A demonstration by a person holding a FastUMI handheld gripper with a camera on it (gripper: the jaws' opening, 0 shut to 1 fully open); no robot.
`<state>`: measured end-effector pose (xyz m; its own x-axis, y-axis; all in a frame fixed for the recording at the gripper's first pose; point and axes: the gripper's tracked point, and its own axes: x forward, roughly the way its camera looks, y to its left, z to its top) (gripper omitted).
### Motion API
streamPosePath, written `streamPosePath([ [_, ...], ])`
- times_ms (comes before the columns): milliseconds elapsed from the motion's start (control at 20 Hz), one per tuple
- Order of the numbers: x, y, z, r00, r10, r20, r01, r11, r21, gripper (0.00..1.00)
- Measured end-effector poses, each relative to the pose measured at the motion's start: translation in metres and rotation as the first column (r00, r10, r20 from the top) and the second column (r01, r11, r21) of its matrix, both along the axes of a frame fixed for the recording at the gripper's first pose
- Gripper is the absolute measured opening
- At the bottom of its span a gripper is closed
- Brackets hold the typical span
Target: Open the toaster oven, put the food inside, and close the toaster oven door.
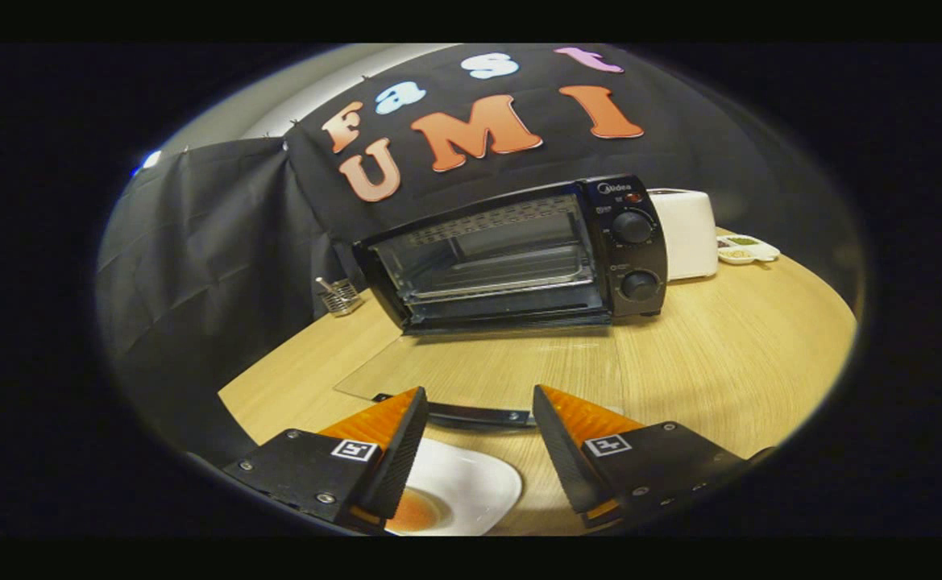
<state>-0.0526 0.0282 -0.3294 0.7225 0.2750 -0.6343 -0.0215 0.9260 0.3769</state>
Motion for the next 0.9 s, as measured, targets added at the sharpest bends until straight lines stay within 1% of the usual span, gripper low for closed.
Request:
streamPosePath([
  [150, -0.026, 0.012, 0.023, 0.997, 0.066, 0.047, -0.066, 0.998, -0.005, 0.78],
  [200, -0.034, 0.015, 0.026, 0.995, 0.084, 0.049, -0.084, 0.996, -0.014, 0.83],
  [300, -0.05, 0.023, 0.03, 0.992, 0.12, 0.044, -0.12, 0.993, -0.019, 0.86],
  [450, -0.074, 0.041, 0.035, 0.979, 0.197, 0.043, -0.197, 0.98, -0.006, 0.89],
  [600, -0.095, 0.052, 0.033, 0.967, 0.254, 0.028, -0.254, 0.967, -0.007, 0.93],
  [700, -0.105, 0.055, 0.026, 0.961, 0.276, 0.0, -0.276, 0.961, -0.016, 0.95],
  [900, -0.117, 0.056, 0.01, 0.956, 0.288, -0.055, -0.291, 0.955, -0.052, 0.95],
])
